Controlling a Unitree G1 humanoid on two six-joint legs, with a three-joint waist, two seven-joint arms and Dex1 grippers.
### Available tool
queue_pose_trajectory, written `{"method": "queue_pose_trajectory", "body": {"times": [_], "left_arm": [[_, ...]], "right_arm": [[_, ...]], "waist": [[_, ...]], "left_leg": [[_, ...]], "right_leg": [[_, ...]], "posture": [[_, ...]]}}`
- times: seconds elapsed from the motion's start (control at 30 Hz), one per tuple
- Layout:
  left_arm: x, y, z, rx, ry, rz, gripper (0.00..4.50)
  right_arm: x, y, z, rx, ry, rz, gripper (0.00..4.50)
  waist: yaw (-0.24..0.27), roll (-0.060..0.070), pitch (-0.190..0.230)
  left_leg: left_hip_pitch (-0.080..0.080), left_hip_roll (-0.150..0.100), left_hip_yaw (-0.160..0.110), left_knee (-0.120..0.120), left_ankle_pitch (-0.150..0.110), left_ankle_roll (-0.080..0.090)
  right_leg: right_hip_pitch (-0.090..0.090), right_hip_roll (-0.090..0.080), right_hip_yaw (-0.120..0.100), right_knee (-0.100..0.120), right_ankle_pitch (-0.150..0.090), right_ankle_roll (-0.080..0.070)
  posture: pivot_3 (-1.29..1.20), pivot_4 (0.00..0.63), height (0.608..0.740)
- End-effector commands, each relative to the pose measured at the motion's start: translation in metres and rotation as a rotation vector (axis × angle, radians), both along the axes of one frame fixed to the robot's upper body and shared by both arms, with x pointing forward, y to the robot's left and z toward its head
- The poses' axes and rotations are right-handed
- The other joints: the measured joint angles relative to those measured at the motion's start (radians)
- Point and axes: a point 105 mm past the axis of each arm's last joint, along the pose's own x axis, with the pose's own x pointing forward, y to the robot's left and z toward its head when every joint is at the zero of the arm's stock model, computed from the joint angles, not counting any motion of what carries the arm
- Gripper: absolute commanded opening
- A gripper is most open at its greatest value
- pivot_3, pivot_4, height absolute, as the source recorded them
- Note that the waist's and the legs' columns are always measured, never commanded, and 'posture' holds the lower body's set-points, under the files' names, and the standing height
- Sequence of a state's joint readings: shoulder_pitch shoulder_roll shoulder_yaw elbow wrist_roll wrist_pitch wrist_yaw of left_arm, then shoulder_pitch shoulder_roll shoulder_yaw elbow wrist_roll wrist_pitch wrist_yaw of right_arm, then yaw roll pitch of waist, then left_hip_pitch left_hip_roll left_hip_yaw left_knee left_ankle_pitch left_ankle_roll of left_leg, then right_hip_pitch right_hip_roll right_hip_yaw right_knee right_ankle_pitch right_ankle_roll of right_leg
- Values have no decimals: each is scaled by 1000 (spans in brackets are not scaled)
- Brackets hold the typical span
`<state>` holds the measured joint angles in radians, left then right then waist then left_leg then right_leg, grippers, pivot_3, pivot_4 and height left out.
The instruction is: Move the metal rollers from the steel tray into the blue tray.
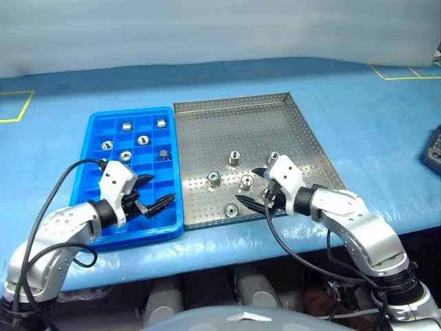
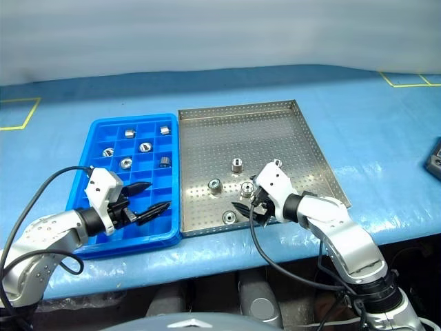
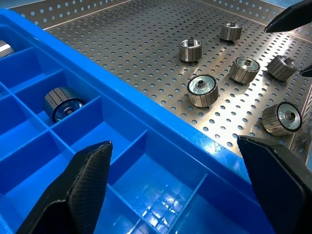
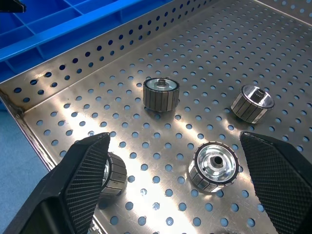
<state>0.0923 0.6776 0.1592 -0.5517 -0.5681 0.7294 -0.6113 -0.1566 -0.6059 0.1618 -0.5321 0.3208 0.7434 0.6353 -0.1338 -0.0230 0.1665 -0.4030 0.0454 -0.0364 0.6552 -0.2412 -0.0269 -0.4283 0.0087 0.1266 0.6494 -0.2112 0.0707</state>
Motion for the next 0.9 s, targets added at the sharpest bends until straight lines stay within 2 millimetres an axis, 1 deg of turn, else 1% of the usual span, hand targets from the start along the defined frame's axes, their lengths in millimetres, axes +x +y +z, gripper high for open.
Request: {"method": "queue_pose_trajectory", "body": {"times": [0.03,0.9], "left_arm": [[2,1,12,0,-55,-2,4466],[0,1,11,1,-52,0,4466]], "right_arm": [[0,3,9,13,-38,17,4500],[-1,4,9,9,-34,24,4500]], "waist": [[0,0,0],[0,0,0]], "left_leg": [[0,0,0,0,0,0],[0,0,0,0,0,0]], "right_leg": [[0,0,0,0,0,0],[0,0,0,0,0,0]], "posture": [[-100,150,740],[-94,150,740]]}}
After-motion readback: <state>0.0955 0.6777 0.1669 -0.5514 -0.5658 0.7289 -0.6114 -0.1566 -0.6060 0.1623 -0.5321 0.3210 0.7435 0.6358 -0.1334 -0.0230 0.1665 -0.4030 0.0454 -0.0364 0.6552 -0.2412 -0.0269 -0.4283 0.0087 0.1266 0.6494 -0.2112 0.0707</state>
